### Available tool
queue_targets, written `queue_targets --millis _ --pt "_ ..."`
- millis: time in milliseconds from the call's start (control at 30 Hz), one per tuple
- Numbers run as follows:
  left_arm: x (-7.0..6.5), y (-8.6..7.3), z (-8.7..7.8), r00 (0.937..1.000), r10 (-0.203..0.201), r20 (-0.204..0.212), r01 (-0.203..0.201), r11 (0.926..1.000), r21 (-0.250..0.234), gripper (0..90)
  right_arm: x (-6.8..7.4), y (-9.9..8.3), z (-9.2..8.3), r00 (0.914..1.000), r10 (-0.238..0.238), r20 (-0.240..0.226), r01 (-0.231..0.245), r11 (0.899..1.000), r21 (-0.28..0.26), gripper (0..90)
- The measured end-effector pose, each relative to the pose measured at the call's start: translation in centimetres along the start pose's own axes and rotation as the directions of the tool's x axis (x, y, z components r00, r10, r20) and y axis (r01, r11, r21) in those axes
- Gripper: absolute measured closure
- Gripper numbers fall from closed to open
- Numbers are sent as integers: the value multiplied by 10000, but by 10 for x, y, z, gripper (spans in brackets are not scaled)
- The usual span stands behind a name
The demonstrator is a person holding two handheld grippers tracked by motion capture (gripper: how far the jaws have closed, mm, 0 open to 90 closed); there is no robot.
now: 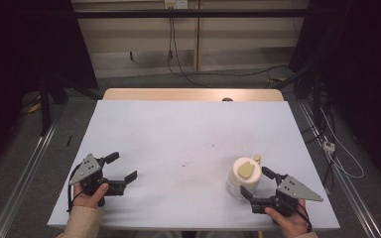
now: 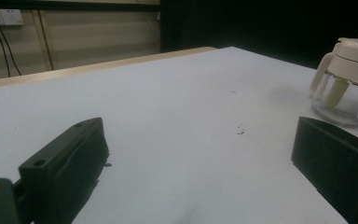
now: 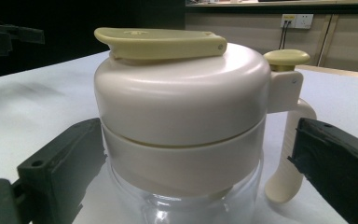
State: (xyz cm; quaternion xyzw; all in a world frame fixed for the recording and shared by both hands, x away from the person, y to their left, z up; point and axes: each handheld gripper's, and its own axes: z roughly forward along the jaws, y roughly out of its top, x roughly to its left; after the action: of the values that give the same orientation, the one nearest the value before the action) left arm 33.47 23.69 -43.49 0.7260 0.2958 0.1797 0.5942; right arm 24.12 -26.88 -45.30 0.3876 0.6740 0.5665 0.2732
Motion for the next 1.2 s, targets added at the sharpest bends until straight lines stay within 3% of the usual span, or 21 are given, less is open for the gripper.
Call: queue_targets --millis 1200 --pt "-1 -1 4 10000 11 -20 -11 9999 150 31 2 0 16 9999 -45 -124 54 9972 744 18"
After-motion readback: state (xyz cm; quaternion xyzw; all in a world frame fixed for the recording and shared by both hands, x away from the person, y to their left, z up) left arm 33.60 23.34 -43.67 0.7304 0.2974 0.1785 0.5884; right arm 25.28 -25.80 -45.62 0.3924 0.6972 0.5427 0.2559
